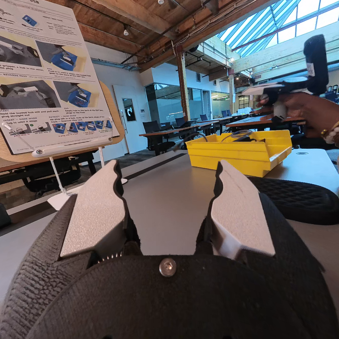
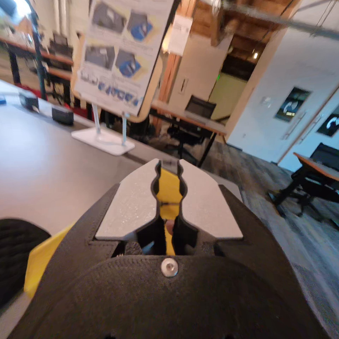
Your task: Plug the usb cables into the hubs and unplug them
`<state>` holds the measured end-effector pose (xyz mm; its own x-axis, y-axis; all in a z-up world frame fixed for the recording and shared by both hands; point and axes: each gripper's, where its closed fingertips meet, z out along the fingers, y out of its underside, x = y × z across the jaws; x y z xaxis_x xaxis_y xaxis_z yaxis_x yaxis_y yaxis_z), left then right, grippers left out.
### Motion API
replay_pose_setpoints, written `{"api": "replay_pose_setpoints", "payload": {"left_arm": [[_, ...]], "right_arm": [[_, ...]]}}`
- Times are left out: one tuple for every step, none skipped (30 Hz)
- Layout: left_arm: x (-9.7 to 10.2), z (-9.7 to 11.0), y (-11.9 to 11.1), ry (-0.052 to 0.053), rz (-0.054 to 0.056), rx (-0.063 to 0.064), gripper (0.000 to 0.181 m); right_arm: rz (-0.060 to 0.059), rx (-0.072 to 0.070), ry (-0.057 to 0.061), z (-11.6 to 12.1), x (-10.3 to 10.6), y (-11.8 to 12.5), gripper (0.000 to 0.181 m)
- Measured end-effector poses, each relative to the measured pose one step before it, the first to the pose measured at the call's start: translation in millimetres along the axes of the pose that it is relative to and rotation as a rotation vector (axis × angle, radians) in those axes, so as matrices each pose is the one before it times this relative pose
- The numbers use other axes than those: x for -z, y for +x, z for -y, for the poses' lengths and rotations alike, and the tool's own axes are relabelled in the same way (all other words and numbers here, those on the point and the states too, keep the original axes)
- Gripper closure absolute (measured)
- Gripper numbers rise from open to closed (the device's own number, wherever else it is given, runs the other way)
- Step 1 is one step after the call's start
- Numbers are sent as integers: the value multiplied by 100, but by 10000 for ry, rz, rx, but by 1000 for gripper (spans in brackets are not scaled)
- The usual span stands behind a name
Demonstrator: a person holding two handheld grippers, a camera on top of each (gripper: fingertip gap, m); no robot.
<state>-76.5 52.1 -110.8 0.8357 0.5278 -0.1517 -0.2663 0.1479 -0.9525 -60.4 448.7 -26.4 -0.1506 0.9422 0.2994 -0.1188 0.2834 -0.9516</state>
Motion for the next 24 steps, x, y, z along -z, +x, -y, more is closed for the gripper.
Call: {"api": "replay_pose_setpoints", "payload": {"left_arm": [[-48, -101, 93, -62, -56, -22, 83], [-25, -55, 80, -44, -39, -20, 83], [11, 13, 40, 4, -17, -9, 83], [23, 36, 5, 21, -7, 13, 84], [26, 5, -25, 17, 7, 34, 84], [18, 6, -19, 12, 2, 27, 85], [9, 13, 11, 15, -12, 5, 85], [5, 14, 33, 7, -19, -11, 85], [-16, -32, 35, -15, -16, -24, 86], [-27, -47, 60, -32, -26, -38, 86], [-32, -75, 91, -45, -42, -40, 86], [-31, -44, 88, -32, -42, -45, 86], [-3, -22, 66, -14, -28, -36, 86], [1, -13, 26, -4, -13, -10, 86], [8, 7, 3, 6, -10, 11, 86], [16, 28, -13, 19, -5, 14, 86], [21, 29, -10, 18, 0, 15, 86], [12, 11, -4, 7, 1, 10, 87], [5, 3, 15, 0, -7, -4, 87], [-7, -5, 44, -7, -14, -21, 87], [-16, -22, 55, -18, -22, -34, 87], [-7, -11, 69, -22, -24, -39, 87], [-17, -21, 54, -18, -20, -31, 87], [-6, -12, 29, -9, -15, -12, 87]], "right_arm": [[41, 233, -679, -1233, 154, -121, 155], [128, 265, -945, -1656, 57, -221, 146], [157, 209, -1069, -1876, -66, -219, 138], [198, 104, -1031, -1852, -281, -187, 131], [316, 15, -858, -1544, -507, -285, 127], [425, 8, -699, -1143, -668, -381, 123], [387, 49, -574, -741, -711, -261, 120], [318, 55, -434, -344, -715, -138, 119], [369, 39, -360, -75, -796, -202, 117], [424, 42, -430, -39, -865, -285, 116], [366, 28, -539, -111, -891, -205, 117], [296, -19, -594, -154, -926, -103, 119], [298, -69, -642, -227, -950, -138, 120], [305, -93, -740, -405, -927, -168, 120], [124, -78, -808, -536, -855, 52, 119], [-54, -26, -744, -505, -795, 215, 118], [17, 20, -608, -390, -776, 22, 118], [164, 24, -492, -274, -802, -211, 117], [147, 8, -410, -194, -823, -172, 117], [9, 48, -371, -186, -783, 45, 120], [-117, 194, -344, -193, -671, 197, 133], [-242, 318, -197, -82, -416, 323, 148], [-282, 224, 36, 133, 6, 317, 151], [-216, 80, 106, 129, 385, 252, 153]]}}
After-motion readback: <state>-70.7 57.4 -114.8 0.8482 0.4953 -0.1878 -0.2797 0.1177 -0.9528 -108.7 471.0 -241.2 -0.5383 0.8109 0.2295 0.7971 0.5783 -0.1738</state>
